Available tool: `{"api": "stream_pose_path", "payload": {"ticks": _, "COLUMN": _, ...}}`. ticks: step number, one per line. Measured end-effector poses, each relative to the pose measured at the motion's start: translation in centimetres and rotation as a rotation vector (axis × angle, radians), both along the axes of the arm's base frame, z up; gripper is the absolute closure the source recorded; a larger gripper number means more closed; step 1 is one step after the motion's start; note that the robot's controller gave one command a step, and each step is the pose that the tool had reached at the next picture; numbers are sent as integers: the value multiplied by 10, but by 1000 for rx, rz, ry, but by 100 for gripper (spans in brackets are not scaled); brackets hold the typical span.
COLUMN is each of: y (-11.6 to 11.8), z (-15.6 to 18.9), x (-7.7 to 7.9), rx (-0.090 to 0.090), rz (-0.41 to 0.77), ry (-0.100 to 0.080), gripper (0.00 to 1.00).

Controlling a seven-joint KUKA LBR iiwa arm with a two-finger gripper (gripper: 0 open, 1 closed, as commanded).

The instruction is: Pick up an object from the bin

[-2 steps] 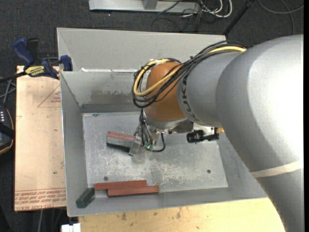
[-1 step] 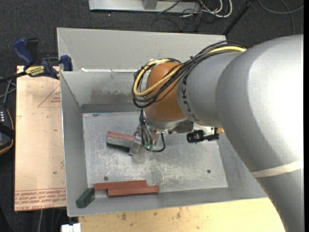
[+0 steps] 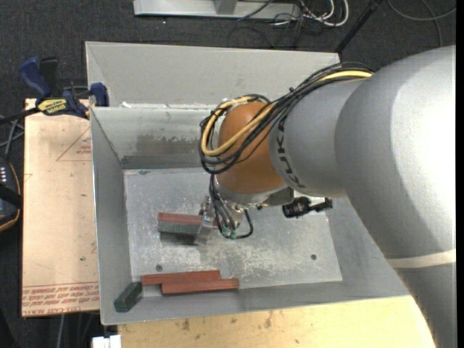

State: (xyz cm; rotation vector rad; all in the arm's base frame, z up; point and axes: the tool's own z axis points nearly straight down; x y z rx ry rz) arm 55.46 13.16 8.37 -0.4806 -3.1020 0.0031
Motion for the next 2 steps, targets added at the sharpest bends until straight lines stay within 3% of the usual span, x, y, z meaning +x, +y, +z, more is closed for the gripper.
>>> {"api": "stream_pose_path", "payload": {"ticks": 1, "y": 10, "z": 64, "x": 6, "rx": 1, "rz": 97, "ry": 1, "gripper": 100}}
{"api": "stream_pose_path", "payload": {"ticks": 2, "y": 0, "z": 108, "x": -10, "rx": 2, "rz": 53, "ry": -3, "gripper": 100}}
